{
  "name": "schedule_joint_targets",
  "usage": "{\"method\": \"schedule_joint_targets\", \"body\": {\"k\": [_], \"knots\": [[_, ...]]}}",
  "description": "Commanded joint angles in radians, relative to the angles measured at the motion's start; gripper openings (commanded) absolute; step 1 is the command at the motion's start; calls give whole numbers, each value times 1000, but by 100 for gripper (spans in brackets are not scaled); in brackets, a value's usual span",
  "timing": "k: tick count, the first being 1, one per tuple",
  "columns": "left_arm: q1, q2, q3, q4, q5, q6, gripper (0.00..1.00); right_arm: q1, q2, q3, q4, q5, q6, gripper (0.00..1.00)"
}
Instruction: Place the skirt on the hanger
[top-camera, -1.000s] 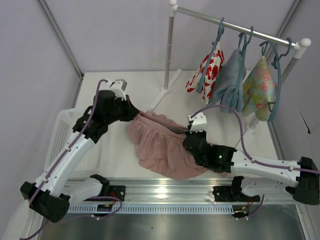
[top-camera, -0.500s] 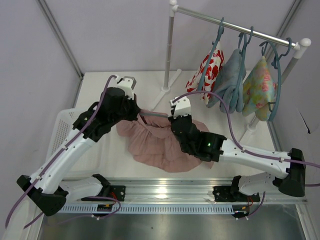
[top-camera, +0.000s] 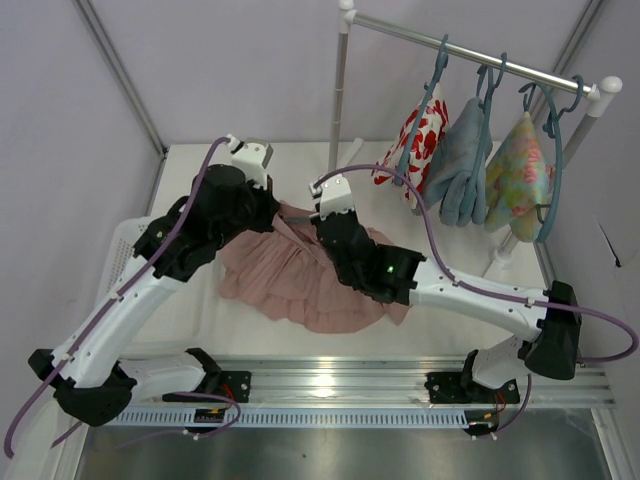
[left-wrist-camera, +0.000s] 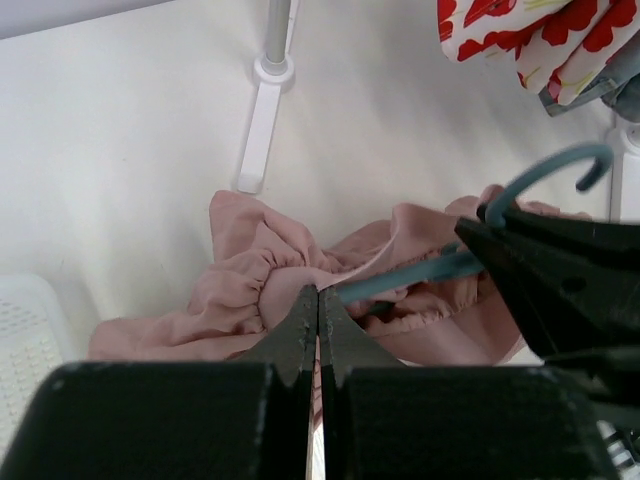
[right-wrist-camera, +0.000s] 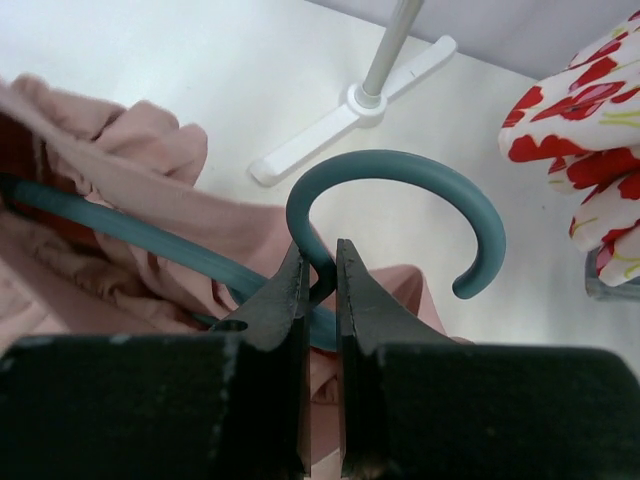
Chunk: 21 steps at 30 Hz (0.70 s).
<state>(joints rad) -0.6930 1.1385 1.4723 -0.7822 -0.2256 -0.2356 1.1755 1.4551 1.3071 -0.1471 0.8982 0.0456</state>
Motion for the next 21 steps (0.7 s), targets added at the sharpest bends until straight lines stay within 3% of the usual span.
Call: {"method": "schedule_joint_targets", "body": {"k": [1, 6, 9, 11, 13, 14, 17, 20, 21], "knots": [[-28, -8, -6, 6, -12, 7, 0, -59, -19, 90, -5, -51, 69, 0], [-40, -13, -58, 15, 9, -10, 3, -71, -29, 103, 17, -133, 34, 0], [-42, -20, -75, 20, 31, 2, 12, -73, -15, 139, -20, -154, 27, 0], [-42, -23, -81, 20, 48, 44, 27, -73, -7, 146, -11, -185, 2, 0], [-42, -36, -70, 17, 42, 94, 36, -71, -10, 143, 0, -220, -13, 0], [-42, -40, -54, 17, 37, 108, 51, -71, -13, 139, 17, -231, -26, 0], [-42, -54, 15, -11, 11, 159, 75, -73, -12, 141, 38, -254, -41, 0], [-40, -78, 71, -46, -17, 243, 92, -74, -19, 147, 46, -286, -107, 0], [-40, -95, 59, -45, -11, 296, 94, -76, -24, 139, 50, -306, -119, 0]]}}
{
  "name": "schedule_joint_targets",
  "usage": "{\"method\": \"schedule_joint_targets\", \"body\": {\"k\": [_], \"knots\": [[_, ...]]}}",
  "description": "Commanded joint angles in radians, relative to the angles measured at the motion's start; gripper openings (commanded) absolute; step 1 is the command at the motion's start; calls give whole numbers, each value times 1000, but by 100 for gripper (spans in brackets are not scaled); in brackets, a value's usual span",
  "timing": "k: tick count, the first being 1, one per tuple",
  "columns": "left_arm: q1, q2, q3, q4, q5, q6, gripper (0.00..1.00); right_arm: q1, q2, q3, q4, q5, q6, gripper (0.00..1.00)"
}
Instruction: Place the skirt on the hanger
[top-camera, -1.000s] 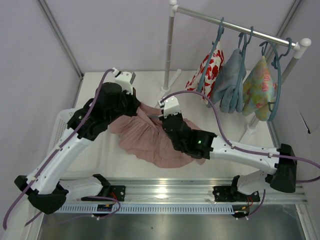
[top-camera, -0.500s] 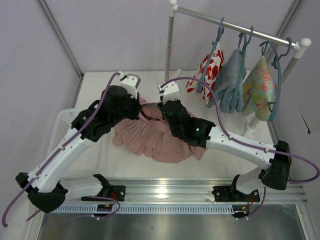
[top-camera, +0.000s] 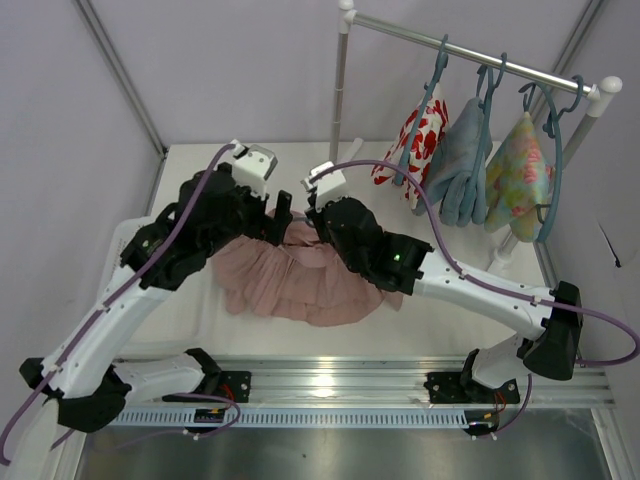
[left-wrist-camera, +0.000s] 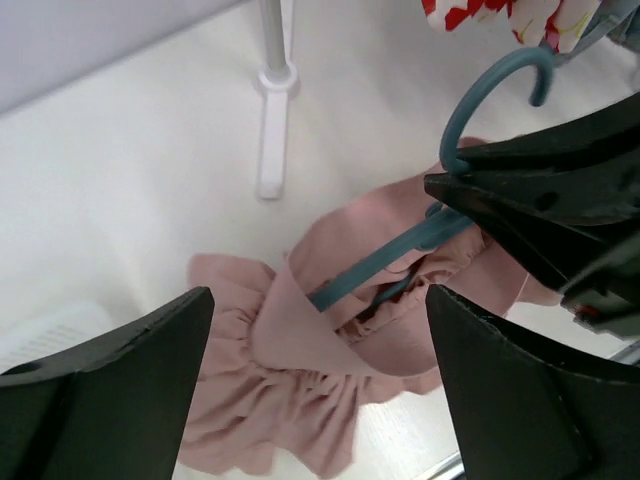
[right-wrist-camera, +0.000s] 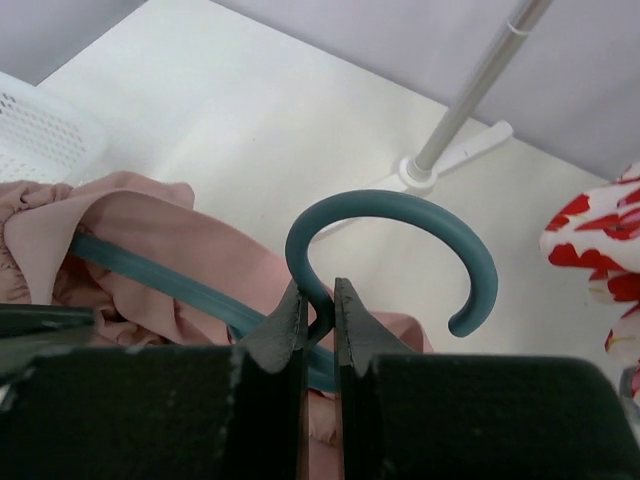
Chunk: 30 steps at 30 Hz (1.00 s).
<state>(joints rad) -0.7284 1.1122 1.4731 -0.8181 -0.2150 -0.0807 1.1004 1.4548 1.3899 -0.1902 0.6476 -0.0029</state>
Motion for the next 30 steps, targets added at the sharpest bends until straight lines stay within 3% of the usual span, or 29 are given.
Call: {"method": "schedule_joint_targets", "body": {"k": [1, 3, 6, 12, 17, 24, 30], "knots": [[-2, -110, 43, 11, -18, 215, 96, -5, -31, 51, 98, -101, -83, 0], [20, -141, -3, 20, -5, 263, 97, -28, -66, 28, 106, -149, -91, 0], [89, -178, -2, -16, 150, 311, 95, -95, -134, -5, 110, -287, -57, 0], [107, -209, 0, -98, 557, 383, 94, -148, -195, -3, 60, -448, -54, 0], [107, -166, -40, -108, 543, 369, 86, -145, -195, 12, 55, -538, -32, 0], [107, -141, -97, -75, 589, 397, 82, -103, -177, 20, 72, -539, -31, 0], [107, -98, -97, -67, 618, 411, 66, -80, -179, 6, 112, -563, -25, 0]]}}
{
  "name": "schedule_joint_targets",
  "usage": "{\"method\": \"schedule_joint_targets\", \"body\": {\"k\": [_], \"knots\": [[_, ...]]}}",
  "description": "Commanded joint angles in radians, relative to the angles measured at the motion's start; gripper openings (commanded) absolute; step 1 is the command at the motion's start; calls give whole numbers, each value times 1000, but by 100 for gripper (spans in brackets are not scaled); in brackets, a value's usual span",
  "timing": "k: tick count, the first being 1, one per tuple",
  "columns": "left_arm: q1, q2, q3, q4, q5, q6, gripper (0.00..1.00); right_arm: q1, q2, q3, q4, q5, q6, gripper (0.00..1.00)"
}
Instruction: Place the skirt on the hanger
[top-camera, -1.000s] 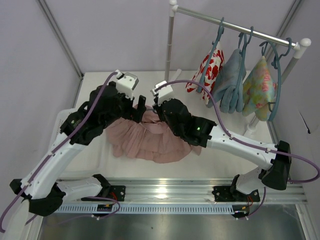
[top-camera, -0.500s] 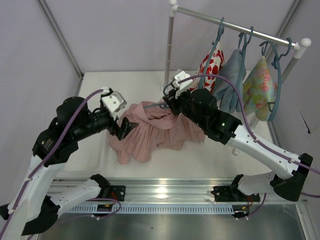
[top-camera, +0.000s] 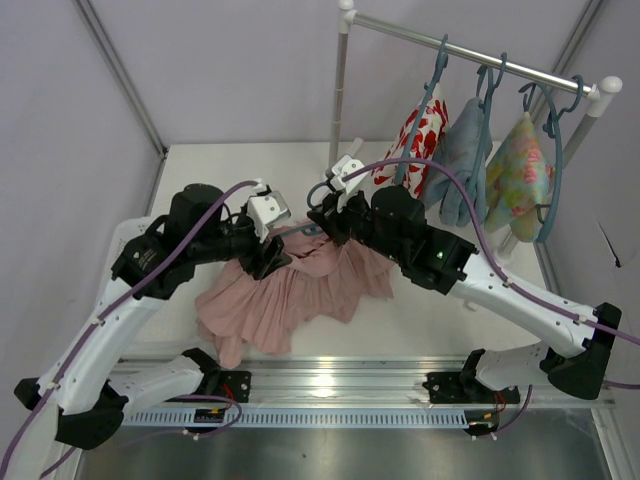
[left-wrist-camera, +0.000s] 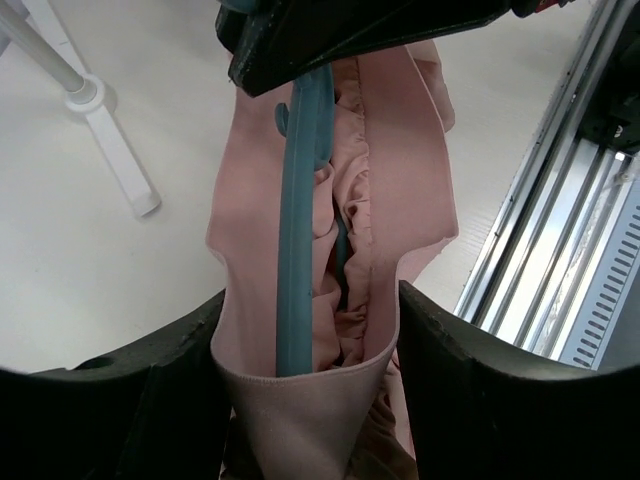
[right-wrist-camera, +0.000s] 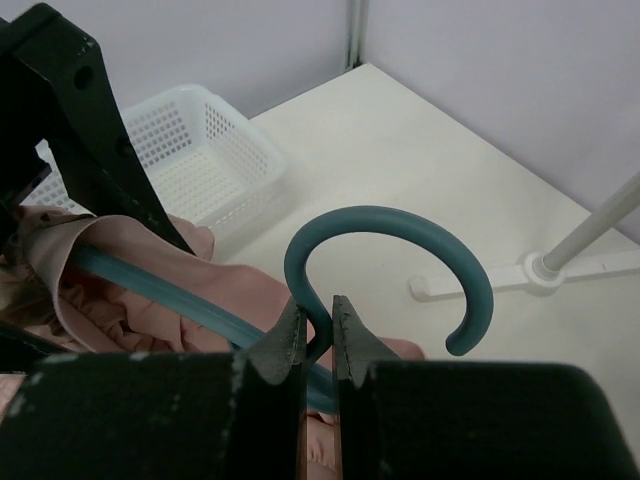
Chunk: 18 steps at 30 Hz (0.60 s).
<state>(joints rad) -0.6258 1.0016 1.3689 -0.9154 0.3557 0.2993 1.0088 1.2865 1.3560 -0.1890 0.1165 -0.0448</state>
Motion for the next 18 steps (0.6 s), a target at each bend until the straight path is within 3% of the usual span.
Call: {"method": "schedule_joint_targets", "body": {"k": [1, 9, 13, 15, 18], "knots": [[5, 15, 4, 33, 54, 31, 64, 13, -10, 41, 117, -37, 17, 0], [5, 28, -27, 108, 58, -8, 56, 20, -22, 3, 169, -57, 39, 0], [5, 23, -34, 139, 39, -46, 64, 24, -10, -6, 200, -51, 40, 0], [5, -1, -25, 156, -4, -75, 74, 25, -3, -5, 194, -48, 40, 0], [6, -29, -1, 168, -85, -165, 80, 31, 5, -8, 192, -37, 37, 0]]}}
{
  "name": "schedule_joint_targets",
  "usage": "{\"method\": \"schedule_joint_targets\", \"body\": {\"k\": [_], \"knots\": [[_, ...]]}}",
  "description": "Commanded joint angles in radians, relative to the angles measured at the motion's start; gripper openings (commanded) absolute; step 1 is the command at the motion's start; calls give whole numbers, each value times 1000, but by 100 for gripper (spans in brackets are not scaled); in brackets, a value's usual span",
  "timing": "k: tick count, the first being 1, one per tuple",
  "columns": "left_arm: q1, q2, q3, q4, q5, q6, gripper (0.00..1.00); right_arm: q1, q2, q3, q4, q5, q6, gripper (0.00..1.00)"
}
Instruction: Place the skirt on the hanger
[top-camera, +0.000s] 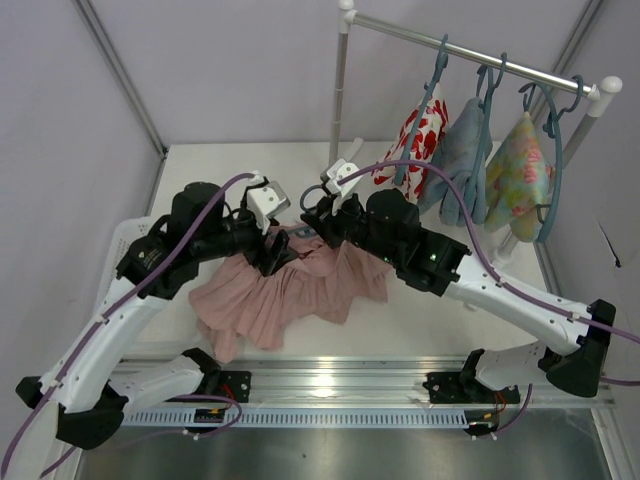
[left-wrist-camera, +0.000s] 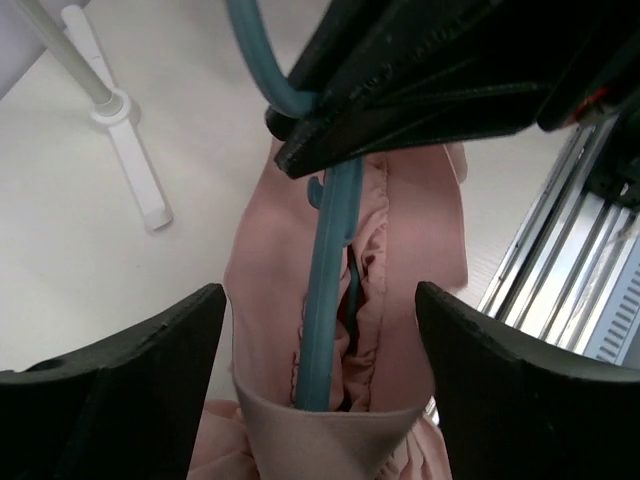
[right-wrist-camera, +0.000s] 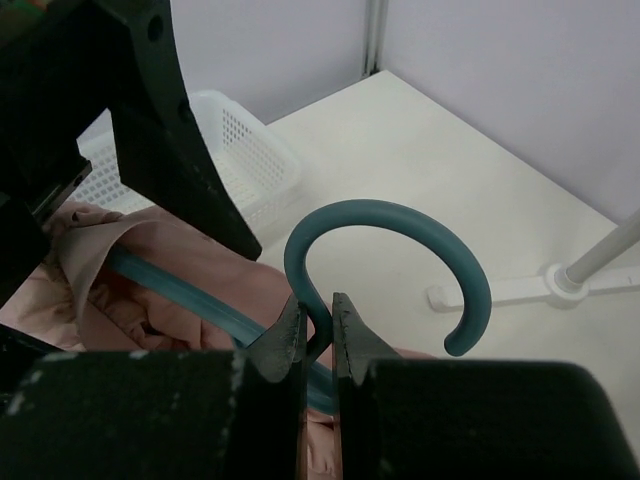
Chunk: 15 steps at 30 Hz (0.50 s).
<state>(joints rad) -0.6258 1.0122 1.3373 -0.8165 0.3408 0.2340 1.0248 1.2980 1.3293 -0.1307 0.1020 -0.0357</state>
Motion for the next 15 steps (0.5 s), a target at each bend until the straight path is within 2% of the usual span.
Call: {"method": "schedule_joint_targets", "body": {"k": [1, 3, 6, 10, 15], "knots": [[6, -56, 52, 44, -71, -113, 84, 15, -2, 19, 134, -9, 25, 0], [5, -73, 71, 17, -88, -140, 91, 15, 1, 19, 134, 5, 13, 0], [6, -110, 100, -12, -141, -157, 94, 17, 15, 24, 102, 5, -6, 0], [6, -90, 174, -44, -195, -165, 94, 12, 27, 27, 108, -19, -24, 0], [6, -23, 201, -58, -137, -118, 92, 9, 34, 41, 98, -21, -35, 0]]}}
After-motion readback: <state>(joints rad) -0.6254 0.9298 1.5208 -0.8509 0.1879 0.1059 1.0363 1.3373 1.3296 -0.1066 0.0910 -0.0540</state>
